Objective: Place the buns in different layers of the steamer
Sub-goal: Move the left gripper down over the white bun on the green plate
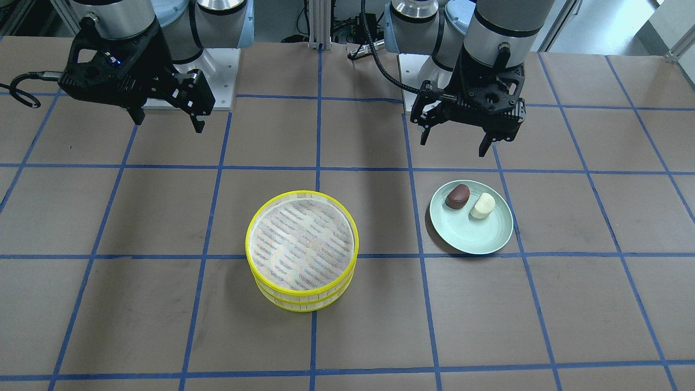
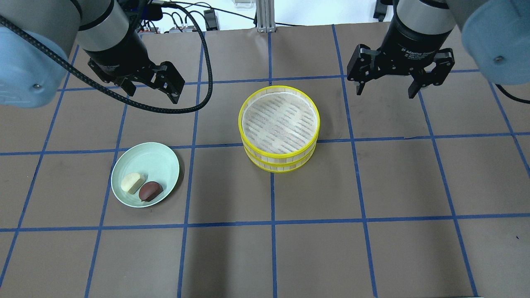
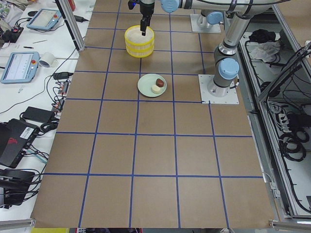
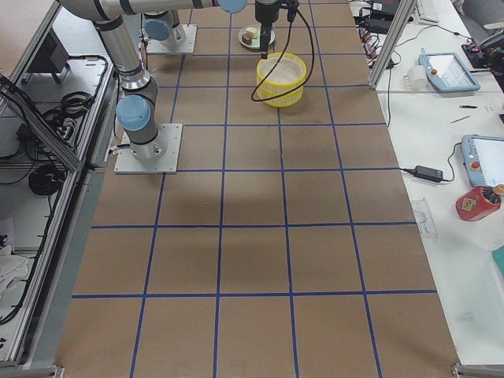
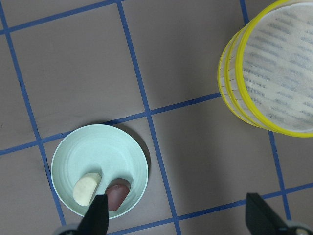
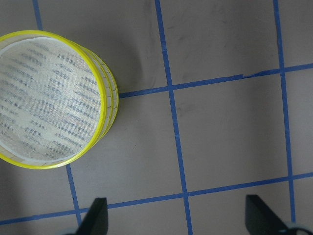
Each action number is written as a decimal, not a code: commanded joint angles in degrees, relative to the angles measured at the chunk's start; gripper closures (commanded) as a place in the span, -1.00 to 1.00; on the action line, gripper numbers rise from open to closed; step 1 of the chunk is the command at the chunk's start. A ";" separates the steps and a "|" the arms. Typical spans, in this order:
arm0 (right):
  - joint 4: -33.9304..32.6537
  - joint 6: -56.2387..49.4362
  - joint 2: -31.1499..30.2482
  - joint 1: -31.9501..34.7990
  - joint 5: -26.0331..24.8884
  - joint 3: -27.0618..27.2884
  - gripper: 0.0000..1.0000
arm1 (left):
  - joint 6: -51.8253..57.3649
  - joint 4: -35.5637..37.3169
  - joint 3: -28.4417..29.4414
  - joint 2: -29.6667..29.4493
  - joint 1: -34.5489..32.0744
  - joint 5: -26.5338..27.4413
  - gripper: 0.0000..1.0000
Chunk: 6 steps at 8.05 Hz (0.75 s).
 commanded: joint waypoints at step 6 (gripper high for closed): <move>-0.01 0.01 -0.02 0.00 -0.08 0.01 -1.00 | 8.65 1.83 -6.26 -2.68 8.96 -0.11 -1.00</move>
